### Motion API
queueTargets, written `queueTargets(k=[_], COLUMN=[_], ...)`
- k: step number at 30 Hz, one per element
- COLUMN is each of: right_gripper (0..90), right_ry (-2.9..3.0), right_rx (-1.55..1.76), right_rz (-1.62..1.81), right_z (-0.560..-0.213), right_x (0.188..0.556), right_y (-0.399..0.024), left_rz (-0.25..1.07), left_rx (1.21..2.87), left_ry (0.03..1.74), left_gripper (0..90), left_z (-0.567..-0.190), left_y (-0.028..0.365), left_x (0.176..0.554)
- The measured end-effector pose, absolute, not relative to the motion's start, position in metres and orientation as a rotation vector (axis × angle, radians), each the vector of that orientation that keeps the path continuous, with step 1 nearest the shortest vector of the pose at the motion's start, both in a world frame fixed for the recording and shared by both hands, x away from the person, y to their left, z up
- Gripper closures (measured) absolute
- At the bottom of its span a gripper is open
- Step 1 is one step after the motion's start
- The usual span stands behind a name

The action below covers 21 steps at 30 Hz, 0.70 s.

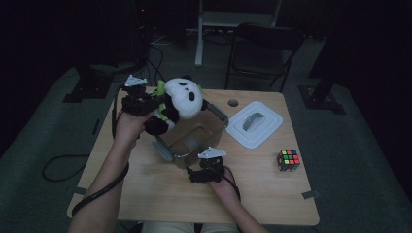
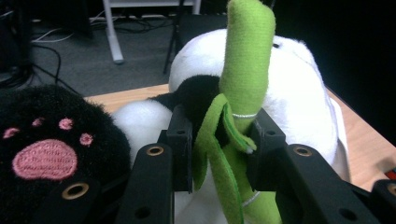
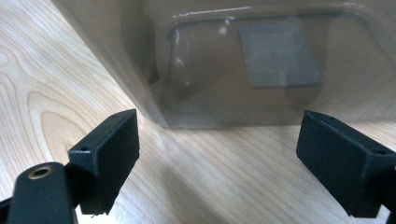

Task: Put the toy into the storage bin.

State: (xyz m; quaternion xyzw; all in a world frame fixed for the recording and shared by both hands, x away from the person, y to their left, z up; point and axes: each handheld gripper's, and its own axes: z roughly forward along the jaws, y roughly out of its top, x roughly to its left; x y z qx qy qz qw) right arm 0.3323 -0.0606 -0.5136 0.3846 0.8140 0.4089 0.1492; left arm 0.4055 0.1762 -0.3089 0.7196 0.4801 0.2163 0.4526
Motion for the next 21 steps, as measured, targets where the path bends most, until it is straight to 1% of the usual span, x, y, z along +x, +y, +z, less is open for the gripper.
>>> queueTargets(k=[9, 16, 21], right_gripper=[13.1, 13.1, 13.1], right_ry=[2.326, 2.313, 2.311], right_rx=[1.124, 1.144, 1.155], right_rz=[1.190, 1.211, 1.211], right_z=[-0.515, -0.515, -0.515], right_x=[0.328, 0.326, 0.327], right_y=[-0.073, -0.082, -0.087], left_rz=[0.489, 0.448, 0.455], left_rx=[1.818, 1.845, 1.889], left_ry=[1.150, 1.161, 1.154], left_gripper=[68.1, 67.9, 67.5], left_z=[-0.314, -0.327, -0.339], left_y=[0.137, 0.123, 0.117], left_x=[0.407, 0.409, 0.407])
